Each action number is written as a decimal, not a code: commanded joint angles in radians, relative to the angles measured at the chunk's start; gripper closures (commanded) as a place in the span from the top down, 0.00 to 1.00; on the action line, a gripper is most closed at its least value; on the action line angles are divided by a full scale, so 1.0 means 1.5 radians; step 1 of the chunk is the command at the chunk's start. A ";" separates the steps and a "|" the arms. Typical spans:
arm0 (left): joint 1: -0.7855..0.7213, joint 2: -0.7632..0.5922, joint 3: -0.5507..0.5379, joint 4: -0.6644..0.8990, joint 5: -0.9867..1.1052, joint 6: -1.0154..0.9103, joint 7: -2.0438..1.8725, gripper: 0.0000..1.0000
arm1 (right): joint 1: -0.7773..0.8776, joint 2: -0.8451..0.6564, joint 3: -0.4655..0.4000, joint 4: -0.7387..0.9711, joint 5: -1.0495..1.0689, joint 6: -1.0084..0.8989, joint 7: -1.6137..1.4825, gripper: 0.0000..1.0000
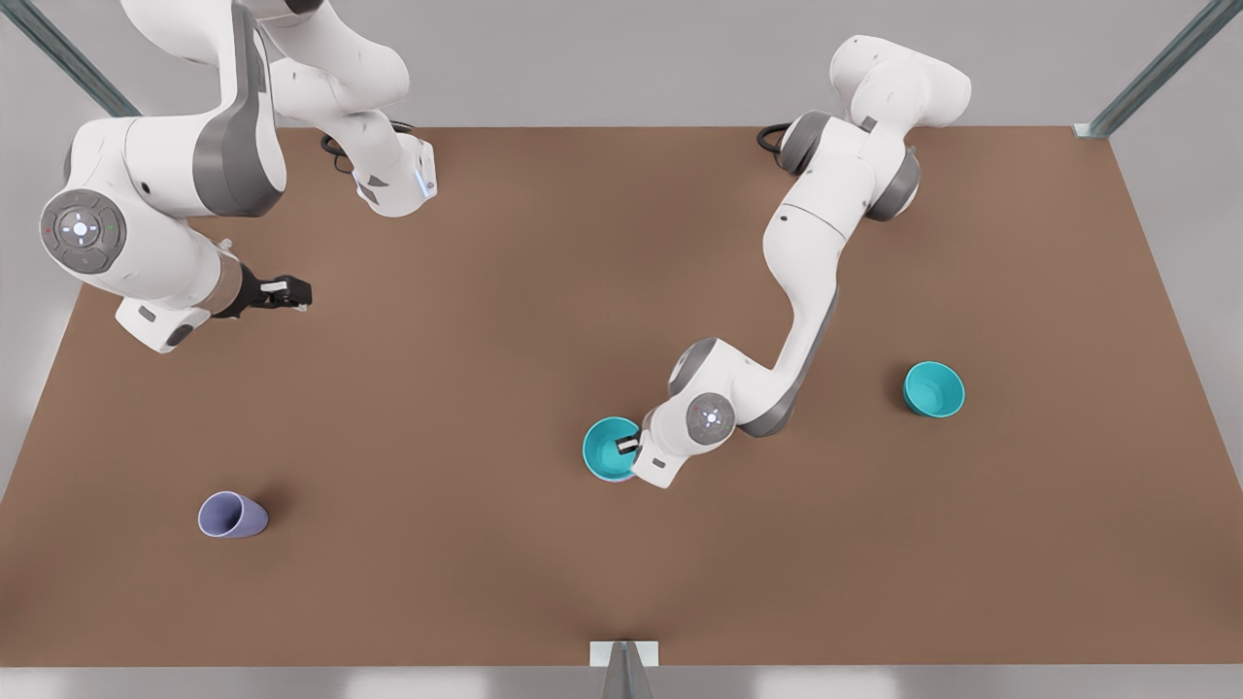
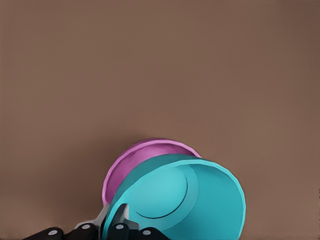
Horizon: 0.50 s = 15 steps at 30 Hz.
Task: Stack the blue bowl on the pink bowl
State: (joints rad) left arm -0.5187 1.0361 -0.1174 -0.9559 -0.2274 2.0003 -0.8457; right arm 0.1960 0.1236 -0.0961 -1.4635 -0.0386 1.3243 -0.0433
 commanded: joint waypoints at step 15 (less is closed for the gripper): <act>0.155 -0.304 0.004 0.003 0.181 -0.439 0.057 1.00 | -0.001 0.001 -0.002 -0.008 0.003 0.002 -0.011 1.00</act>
State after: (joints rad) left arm -0.3053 0.6300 -0.1111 -0.9524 -0.0767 1.6879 -0.8727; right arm 0.1947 0.1266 -0.0992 -1.4761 -0.0346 1.3261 -0.0525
